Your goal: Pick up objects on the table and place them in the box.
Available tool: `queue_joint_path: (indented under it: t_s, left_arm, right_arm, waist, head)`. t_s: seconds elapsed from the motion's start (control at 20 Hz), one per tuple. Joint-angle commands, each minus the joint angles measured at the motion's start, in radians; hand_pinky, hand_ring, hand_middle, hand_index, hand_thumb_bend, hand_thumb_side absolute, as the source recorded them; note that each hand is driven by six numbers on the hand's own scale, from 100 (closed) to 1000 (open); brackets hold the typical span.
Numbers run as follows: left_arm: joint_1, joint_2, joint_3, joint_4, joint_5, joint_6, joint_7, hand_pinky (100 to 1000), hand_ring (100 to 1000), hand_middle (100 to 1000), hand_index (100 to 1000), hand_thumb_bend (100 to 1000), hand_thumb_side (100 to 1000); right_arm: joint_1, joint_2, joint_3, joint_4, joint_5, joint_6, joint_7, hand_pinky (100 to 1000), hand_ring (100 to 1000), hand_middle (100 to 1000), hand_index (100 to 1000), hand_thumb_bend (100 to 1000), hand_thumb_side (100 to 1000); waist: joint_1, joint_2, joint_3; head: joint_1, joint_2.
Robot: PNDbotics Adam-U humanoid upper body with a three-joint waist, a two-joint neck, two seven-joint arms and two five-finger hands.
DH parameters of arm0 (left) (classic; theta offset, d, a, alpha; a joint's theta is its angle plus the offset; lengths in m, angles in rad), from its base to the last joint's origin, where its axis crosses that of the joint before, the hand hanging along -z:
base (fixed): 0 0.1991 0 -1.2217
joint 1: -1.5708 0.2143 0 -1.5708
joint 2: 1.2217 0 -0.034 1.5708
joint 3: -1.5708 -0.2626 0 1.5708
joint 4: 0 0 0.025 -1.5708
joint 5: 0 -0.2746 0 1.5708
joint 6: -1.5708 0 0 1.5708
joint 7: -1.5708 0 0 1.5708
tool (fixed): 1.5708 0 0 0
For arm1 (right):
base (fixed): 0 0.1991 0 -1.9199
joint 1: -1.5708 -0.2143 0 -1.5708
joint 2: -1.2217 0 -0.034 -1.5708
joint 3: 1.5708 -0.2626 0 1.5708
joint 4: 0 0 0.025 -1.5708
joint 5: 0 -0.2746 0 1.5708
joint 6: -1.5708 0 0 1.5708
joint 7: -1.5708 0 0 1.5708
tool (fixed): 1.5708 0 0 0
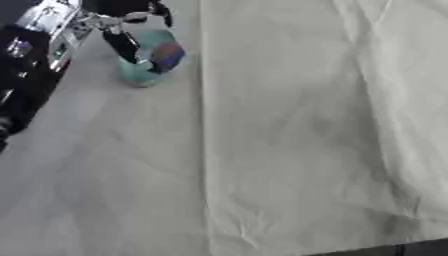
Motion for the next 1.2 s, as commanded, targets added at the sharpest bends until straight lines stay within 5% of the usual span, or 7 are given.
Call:
queue_joint_path:
  t_s: [0.05, 0.6, 0.85, 0.9, 0.95, 1.0, 1.2]
  left_arm:
    - [-0.024, 0.029, 0.023, -0.024, 0.019, 0.025, -0.035, 1000, 1000, 1000, 1000, 615, 938]
    - [0.020, 0.143, 0.021, -0.308, 0.028, 0.132, 0.102, 1000, 1000, 1000, 1000, 508, 875]
    - [0.109, 0.199, 0.110, -0.630, 0.254, 0.273, 0.410, 1000, 1000, 1000, 1000, 477, 752]
    - [0.134, 0.210, 0.118, -0.693, 0.308, 0.289, 0.471, 868, 934, 962, 1000, 289, 635]
    - [0.164, 0.219, 0.126, -0.757, 0.369, 0.289, 0.534, 868, 934, 962, 1000, 289, 635]
    - [0.196, 0.225, 0.131, -0.812, 0.427, 0.287, 0.585, 746, 829, 863, 962, 100, 598]
    - [0.322, 0.219, 0.153, -0.915, 0.639, 0.229, 0.740, 657, 764, 795, 901, 100, 703]
  right_arm:
    - [-0.003, -0.009, -0.006, -0.019, -0.001, -0.002, 0.003, 401, 490, 561, 678, 100, 566]
    - [0.002, -0.010, -0.009, -0.019, 0.000, -0.006, 0.005, 402, 490, 562, 679, 100, 567]
    - [0.003, -0.008, -0.013, -0.019, 0.002, -0.005, 0.002, 403, 491, 562, 679, 100, 566]
    - [0.003, -0.008, -0.013, -0.019, 0.002, -0.004, 0.002, 403, 491, 563, 679, 100, 565]
    - [0.003, -0.008, -0.014, -0.019, 0.003, -0.004, 0.001, 403, 491, 563, 679, 100, 565]
    - [0.002, -0.007, -0.014, -0.019, 0.003, -0.004, 0.000, 404, 492, 564, 679, 100, 563]
    - [0.000, -0.007, -0.019, -0.019, 0.010, -0.002, -0.008, 406, 500, 589, 683, 100, 559]
  waist:
    - [-0.008, -0.018, 0.004]
    - [-0.007, -0.023, 0.018]
    - [-0.011, -0.021, 0.027]
    - [-0.012, -0.021, 0.029]
    - [-0.012, -0.022, 0.033]
    - [-0.013, -0.022, 0.036]
    - [-0.018, -0.026, 0.046]
  head:
    - [0.009, -0.004]
    - [0.002, -0.004]
    - [-0.003, -0.004]
    - [-0.004, -0.004]
    - [-0.005, -0.004]
    - [-0.006, -0.004]
    - [-0.018, -0.004]
